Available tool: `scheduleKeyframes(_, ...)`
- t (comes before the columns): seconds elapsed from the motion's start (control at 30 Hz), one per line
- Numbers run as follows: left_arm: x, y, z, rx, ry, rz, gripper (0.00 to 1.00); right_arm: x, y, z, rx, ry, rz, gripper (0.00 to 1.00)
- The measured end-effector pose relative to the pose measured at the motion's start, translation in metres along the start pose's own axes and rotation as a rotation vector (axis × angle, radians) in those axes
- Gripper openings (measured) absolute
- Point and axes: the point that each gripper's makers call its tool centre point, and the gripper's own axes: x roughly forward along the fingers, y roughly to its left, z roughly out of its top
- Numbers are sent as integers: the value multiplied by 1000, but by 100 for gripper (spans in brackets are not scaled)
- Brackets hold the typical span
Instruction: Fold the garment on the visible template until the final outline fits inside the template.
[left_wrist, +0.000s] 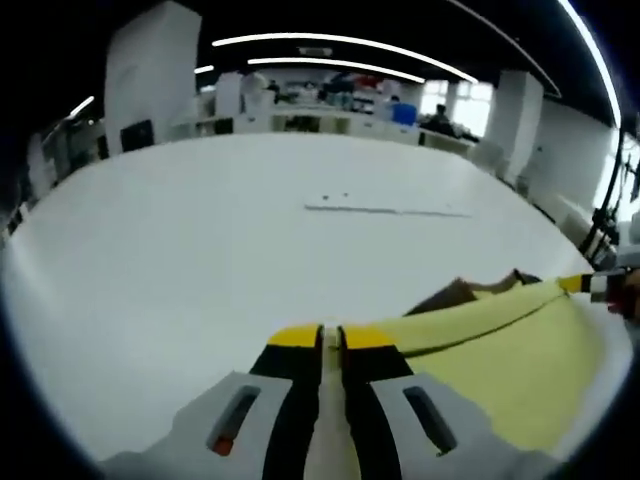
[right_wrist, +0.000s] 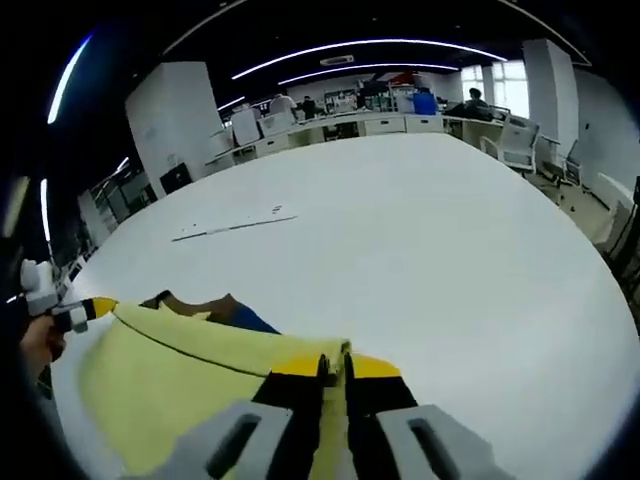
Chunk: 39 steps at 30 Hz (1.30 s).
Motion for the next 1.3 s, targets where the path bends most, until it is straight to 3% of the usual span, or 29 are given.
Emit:
scheduleKeyframes(0.13, -8, -2, 0, 103, 11, -68, 23, -6, 5, -7, -107, 27, 36, 20)
scheduleKeyframes(0.27, -11, -8, -7, 224, 25, -135, 27, -10, 8, -15, -252, 59, 37, 20)
scheduleKeyframes(0.3, -11, -9, -11, 221, 38, -134, 29, -9, 7, -17, -287, 62, 26, 20)
scheduleKeyframes(0.43, -5, -12, -21, 246, 70, -142, 34, -5, 9, -9, -294, 31, 22, 19)
scheduleKeyframes(0.63, 12, -11, -19, 282, 65, -116, 39, 10, 5, 1, -250, -12, 0, 19)
scheduleKeyframes(0.77, 25, -3, -7, 286, 44, -31, 46, 20, 1, 12, -71, -66, -33, 18)
scheduleKeyframes(0.83, 29, -2, -3, 244, 29, -13, 45, 24, 0, 16, 2, -80, -47, 19)
scheduleKeyframes(0.93, 34, 2, 1, 164, 20, 4, 47, 29, 2, 21, 41, -93, -39, 20)
scheduleKeyframes(1.07, 28, 3, 7, 105, -4, 18, 51, 29, 4, 24, 48, -100, -35, 26)
scheduleKeyframes(1.3, 10, 3, 19, 63, -39, -18, 56, 15, 10, 24, 6, -78, 5, 43)
